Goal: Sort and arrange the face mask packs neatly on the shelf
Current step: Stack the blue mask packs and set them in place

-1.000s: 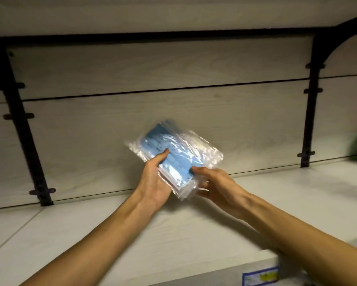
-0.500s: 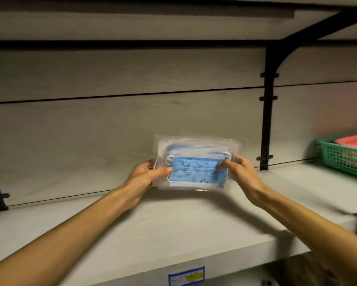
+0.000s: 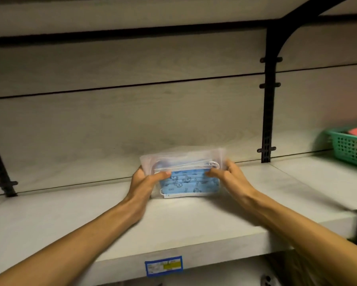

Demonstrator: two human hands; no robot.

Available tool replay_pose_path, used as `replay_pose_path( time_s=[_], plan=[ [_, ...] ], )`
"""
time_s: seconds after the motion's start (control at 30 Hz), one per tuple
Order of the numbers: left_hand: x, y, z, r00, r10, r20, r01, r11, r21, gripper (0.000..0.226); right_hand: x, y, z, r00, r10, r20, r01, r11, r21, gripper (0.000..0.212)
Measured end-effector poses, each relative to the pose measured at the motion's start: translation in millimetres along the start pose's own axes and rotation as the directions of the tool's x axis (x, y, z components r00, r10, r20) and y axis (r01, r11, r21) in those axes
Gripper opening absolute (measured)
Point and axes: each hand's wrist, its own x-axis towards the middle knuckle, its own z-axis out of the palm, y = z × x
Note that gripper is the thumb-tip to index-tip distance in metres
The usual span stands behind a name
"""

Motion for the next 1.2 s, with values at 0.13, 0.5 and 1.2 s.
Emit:
replay_pose_path(
  time_s=[0.13, 0.5, 1.2],
  plan=[
    [-3.9, -6.9, -9.3, 0.998, -0.047, -0.033, 0.048, 0.999, 0.019, 0.043, 1.2, 1.2, -0.5, 0.998, 0.060, -0.001, -0.060, 0.998, -0.011, 0.014],
    [-18.9, -5.1, -6.9, 0.990, -0.127, 0.058, 0.122, 0.990, 0.070, 0.039, 1.6, -3.1, -1.3, 0.993, 0.117, 0.035, -0.117, 0.993, 0.021, 0.014],
    [-6.4, 127.3, 36.3, 0.867, 0.086, 0.491, -0.458, 0.526, 0.717, 0.008, 20.8, -77.7, -50.1, 0.932, -0.077, 0.354, 0.290, 0.745, -0.601, 0.083]
  ],
)
